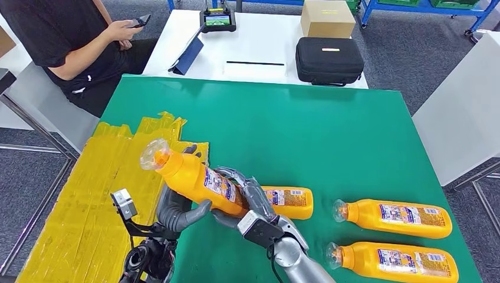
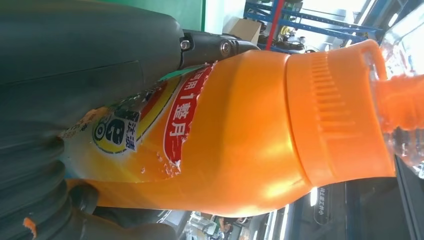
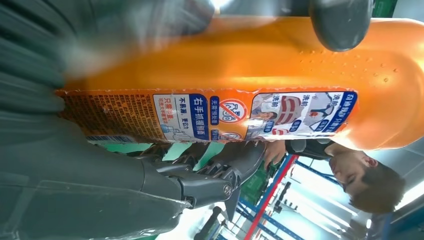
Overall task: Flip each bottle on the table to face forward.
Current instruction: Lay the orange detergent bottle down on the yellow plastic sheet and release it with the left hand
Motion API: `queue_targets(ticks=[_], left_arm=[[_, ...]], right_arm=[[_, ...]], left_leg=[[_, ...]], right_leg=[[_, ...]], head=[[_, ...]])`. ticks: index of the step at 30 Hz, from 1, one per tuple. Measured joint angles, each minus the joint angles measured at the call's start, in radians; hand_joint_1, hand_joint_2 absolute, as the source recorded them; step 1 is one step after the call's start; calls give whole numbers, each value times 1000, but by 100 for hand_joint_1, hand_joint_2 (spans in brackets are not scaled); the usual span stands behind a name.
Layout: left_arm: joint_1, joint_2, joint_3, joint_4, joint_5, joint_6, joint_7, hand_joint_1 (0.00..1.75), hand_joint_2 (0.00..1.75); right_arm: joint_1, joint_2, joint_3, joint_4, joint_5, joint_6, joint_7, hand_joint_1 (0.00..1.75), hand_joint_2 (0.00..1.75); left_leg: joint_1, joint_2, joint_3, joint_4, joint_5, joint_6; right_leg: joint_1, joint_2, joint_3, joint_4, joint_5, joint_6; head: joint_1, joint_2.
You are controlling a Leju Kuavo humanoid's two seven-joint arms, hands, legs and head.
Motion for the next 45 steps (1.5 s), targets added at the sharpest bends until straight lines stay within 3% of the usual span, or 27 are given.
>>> queue_targets(ticks=[7,8,12,13,18,39,40,41,43,44,45], left_arm=[[-35,2,-10,52,28,-7,0,0,175],[-40,3,-8,60,33,-7,-1,8,175],[-46,11,7,82,55,-7,0,169,175],[-46,14,11,86,62,-8,-1,175,175],[-40,25,37,102,84,-13,-7,175,175],[-21,34,64,116,105,-9,-10,175,175],[-17,35,66,113,106,-7,-9,175,175],[-14,35,68,109,107,-4,-7,175,175],[-7,36,72,97,106,5,-2,175,175],[-6,36,75,90,102,14,0,175,175],[-4,37,78,82,95,25,1,175,175]], right_arm=[[1,43,-4,21,109,28,-1,175,175],[1,57,-3,29,126,30,-1,175,175],[-2,109,10,78,160,32,4,175,175],[-3,119,16,93,161,31,6,175,175],[-16,148,48,156,161,23,18,175,175],[-43,162,79,229,157,23,19,175,175],[-45,162,81,232,156,23,19,152,175],[-47,162,83,235,152,22,19,109,175],[-48,162,91,239,140,20,19,21,87],[-45,162,98,239,130,16,19,0,44],[-39,160,105,235,121,10,19,0,0]], left_leg=[[0,1,0,0,0,0],[0,1,0,0,0,0],[2,1,0,0,0,0],[2,1,0,0,0,0],[2,1,0,0,0,0],[1,1,0,0,0,0],[1,1,0,0,0,0],[1,1,0,0,0,0],[1,1,0,0,0,0],[1,1,0,0,0,0],[1,0,0,0,0,0]], right_leg=[[0,0,0,0,0,0],[0,0,0,0,0,0],[1,0,0,0,0,0],[1,0,0,0,0,0],[1,0,-1,0,0,0],[1,1,-1,0,0,0],[0,1,-1,0,0,0],[0,1,-1,0,0,0],[0,0,-1,0,0,0],[0,0,-1,0,0,0],[0,0,-1,0,0,0]], head=[[0,0],[0,0],[0,0],[0,0],[0,0],[0,0],[0,0],[0,0],[0,0],[0,0],[0,0]])
